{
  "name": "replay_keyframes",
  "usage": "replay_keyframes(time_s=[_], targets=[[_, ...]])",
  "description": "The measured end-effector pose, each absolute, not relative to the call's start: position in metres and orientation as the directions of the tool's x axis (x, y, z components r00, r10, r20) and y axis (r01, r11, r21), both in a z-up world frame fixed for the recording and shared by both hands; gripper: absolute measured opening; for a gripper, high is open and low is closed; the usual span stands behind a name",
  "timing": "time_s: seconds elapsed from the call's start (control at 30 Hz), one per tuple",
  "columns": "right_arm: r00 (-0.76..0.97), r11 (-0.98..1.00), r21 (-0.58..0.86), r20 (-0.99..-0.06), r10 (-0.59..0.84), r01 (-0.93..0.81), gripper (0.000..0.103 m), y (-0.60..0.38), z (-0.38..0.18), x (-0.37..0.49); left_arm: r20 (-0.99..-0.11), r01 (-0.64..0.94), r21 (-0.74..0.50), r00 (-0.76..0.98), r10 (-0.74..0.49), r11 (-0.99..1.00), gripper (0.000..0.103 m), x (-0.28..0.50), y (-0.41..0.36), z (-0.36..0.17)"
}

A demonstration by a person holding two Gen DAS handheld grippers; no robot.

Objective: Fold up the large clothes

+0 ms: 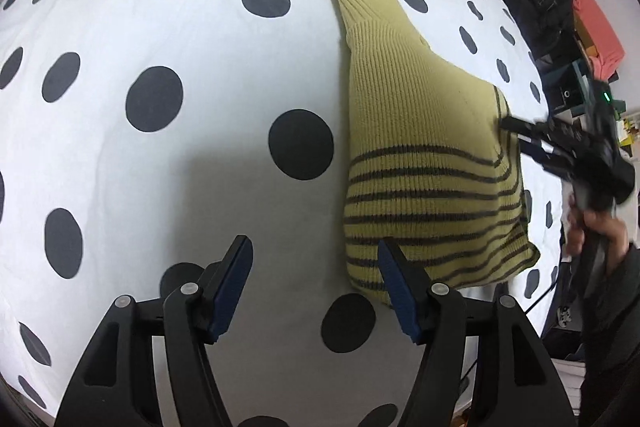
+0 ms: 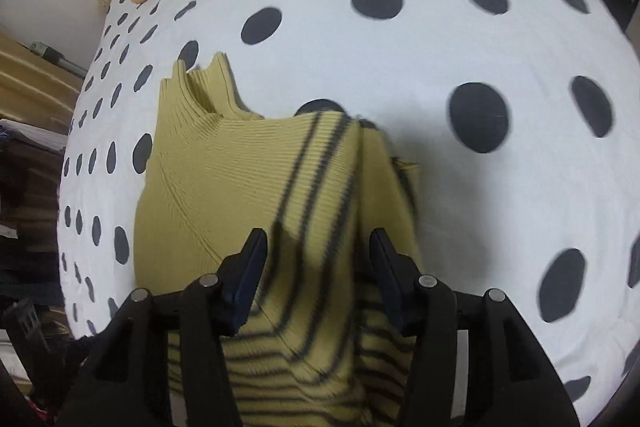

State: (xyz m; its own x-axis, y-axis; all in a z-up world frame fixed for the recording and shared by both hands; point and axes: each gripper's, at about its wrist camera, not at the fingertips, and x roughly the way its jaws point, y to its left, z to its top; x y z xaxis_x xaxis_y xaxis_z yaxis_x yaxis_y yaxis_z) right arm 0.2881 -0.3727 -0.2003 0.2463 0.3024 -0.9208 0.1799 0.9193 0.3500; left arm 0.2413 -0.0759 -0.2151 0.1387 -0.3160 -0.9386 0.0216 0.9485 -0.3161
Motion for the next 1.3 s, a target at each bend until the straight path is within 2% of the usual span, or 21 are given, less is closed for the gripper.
replay_keyframes(time_s=[0.2,0.33,0.37,0.4,0.43,0.5,0.63,0.7,0.87,0.93,1.0,1.1,1.2,1.3], targets=[[0.199,0.939,0.311,-0.939,0.28,0.149,0.06,-0.353,-0.224,0.315,-0.942,-0.039,-0.327,0.098,-0.322,0.944,0.066,0.237,-0.058,-0.229],[0.172,0.933,0.34,-0.932,0.318,0.119,0.058,-0.354,-0.226,0.319,-0.946,-0.079,-0.32,0.073,-0.315,0.944,0.066,0.232,-0.047,-0.24],[0.161,0.932,0.349,-0.93,0.331,0.101,0.056,-0.354,-0.226,0.318,-0.945,-0.09,-0.324,0.067,-0.319,0.942,0.066,0.231,-0.045,-0.242],[0.167,0.93,0.354,-0.927,0.335,0.099,0.044,-0.357,-0.223,0.317,-0.944,-0.098,-0.328,0.065,-0.323,0.939,0.067,0.23,-0.043,-0.244],[0.18,0.93,0.354,-0.926,0.333,0.102,0.026,-0.36,-0.22,0.315,-0.944,-0.104,-0.33,0.063,-0.325,0.938,0.067,0.23,-0.042,-0.245],[0.212,0.927,0.356,-0.921,0.326,0.122,0.018,-0.366,-0.211,0.306,-0.945,-0.105,-0.327,0.059,-0.323,0.939,0.068,0.23,-0.042,-0.246],[0.218,0.977,0.198,-0.96,0.177,0.077,0.015,-0.35,-0.198,0.294,-0.944,-0.102,-0.328,0.051,-0.325,0.939,0.068,0.231,-0.044,-0.246],[0.233,0.992,0.113,-0.968,0.096,0.06,0.015,-0.346,-0.189,0.285,-0.942,-0.099,-0.336,0.056,-0.332,0.937,0.069,0.231,-0.042,-0.243],[0.281,0.986,0.087,-0.959,0.044,0.145,0.015,-0.372,-0.171,0.256,-0.933,-0.077,-0.356,0.081,-0.35,0.931,0.074,0.235,-0.042,-0.233],[0.23,0.977,0.086,-0.972,0.039,0.195,0.016,-0.385,-0.194,0.252,-0.936,-0.068,-0.349,0.076,-0.344,0.935,0.074,0.238,-0.046,-0.235],[0.203,0.967,0.129,-0.976,0.084,0.219,0.021,-0.393,-0.219,0.255,-0.934,-0.069,-0.354,0.07,-0.35,0.933,0.074,0.241,-0.05,-0.235],[0.273,0.935,0.203,-0.954,0.123,0.29,0.039,-0.409,-0.205,0.256,-0.927,-0.044,-0.371,0.074,-0.368,0.928,0.074,0.244,-0.064,-0.231],[0.351,0.936,0.206,-0.931,0.098,0.285,0.042,-0.408,-0.168,0.238,-0.922,0.003,-0.382,0.062,-0.382,0.924,0.074,0.244,-0.083,-0.231],[0.39,0.885,0.398,-0.875,0.288,0.241,0.042,-0.392,-0.153,0.21,-0.924,0.06,-0.376,0.05,-0.379,0.925,0.074,0.242,-0.109,-0.235]])
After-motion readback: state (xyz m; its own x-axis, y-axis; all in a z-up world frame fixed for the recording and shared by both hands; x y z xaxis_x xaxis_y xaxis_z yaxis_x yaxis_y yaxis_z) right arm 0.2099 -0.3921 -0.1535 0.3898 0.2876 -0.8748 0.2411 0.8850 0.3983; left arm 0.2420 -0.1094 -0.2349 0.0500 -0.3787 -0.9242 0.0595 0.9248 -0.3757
